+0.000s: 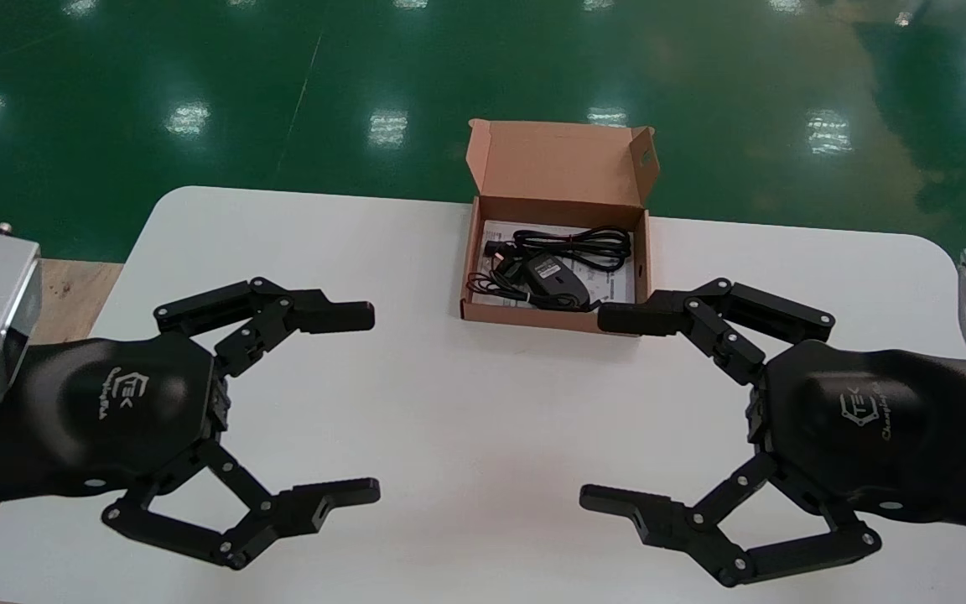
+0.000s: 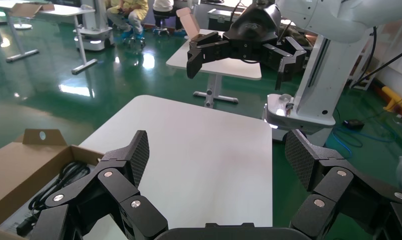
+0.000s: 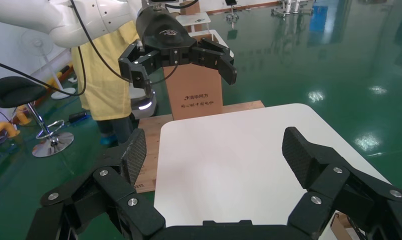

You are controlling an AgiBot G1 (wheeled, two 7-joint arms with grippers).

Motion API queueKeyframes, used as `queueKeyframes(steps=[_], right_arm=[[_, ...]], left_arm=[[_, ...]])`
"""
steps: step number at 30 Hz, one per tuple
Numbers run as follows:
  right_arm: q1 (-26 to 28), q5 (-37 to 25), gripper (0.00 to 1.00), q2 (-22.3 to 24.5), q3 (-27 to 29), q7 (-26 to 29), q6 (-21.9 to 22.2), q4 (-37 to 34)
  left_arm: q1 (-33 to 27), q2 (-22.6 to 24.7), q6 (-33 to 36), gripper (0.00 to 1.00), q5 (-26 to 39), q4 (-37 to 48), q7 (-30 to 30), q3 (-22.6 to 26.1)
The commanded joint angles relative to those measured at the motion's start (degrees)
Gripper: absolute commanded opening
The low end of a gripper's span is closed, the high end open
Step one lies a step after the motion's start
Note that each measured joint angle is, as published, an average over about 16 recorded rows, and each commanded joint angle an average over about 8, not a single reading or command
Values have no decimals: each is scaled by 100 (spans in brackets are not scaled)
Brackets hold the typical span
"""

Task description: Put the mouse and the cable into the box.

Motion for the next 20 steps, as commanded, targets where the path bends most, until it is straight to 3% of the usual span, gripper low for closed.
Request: queueKeyframes(steps=[1, 20], right_arm=[[3, -2, 100, -1, -1, -1, 1, -3], [11, -9, 100, -4, -7, -6, 6, -13]], left_arm=[[-1, 2, -2, 100, 1, 1, 1, 3], [-7, 8, -11, 100, 6, 9, 5, 12]])
